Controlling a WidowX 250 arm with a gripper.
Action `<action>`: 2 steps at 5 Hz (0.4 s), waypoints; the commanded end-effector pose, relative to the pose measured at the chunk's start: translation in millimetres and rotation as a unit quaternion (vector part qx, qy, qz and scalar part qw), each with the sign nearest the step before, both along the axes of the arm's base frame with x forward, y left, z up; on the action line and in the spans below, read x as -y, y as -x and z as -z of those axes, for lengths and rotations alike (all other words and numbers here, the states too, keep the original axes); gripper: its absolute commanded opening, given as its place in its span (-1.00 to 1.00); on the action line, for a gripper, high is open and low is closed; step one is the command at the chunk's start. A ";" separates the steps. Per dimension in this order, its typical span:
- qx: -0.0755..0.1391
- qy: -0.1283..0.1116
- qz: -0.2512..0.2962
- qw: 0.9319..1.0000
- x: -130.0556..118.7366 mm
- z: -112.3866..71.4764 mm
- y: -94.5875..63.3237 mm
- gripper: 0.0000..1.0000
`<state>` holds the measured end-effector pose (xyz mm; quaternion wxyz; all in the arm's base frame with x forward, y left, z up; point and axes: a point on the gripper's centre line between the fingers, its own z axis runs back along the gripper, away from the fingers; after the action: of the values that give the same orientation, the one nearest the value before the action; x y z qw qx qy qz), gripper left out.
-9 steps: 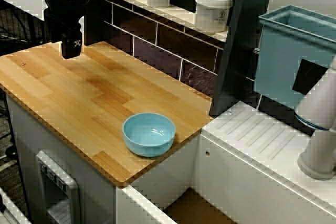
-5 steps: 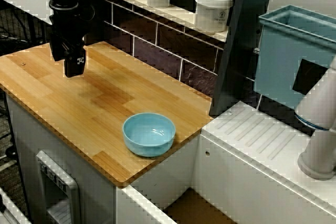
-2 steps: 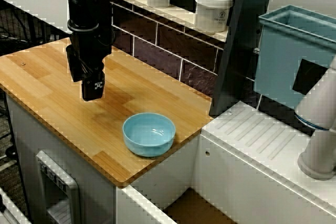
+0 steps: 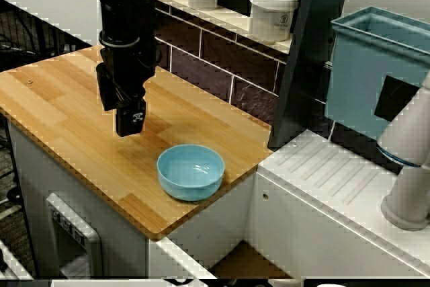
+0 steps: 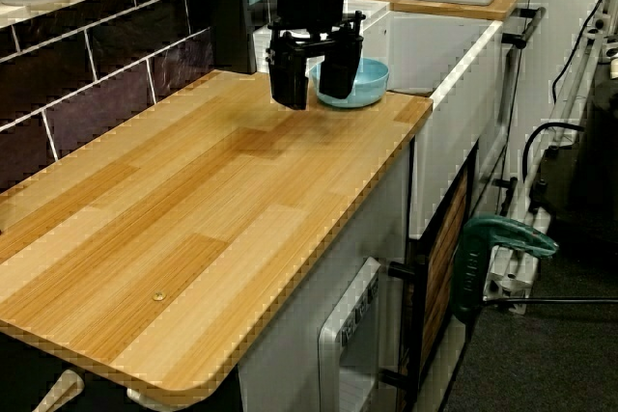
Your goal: Push into sink
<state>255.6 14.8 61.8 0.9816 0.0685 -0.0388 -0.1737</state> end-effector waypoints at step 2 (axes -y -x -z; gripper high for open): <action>0.006 -0.016 0.023 1.000 22.0 -0.5 -4.9 1.00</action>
<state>254.0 -6.9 52.2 0.9767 0.0810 -0.0230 -0.1973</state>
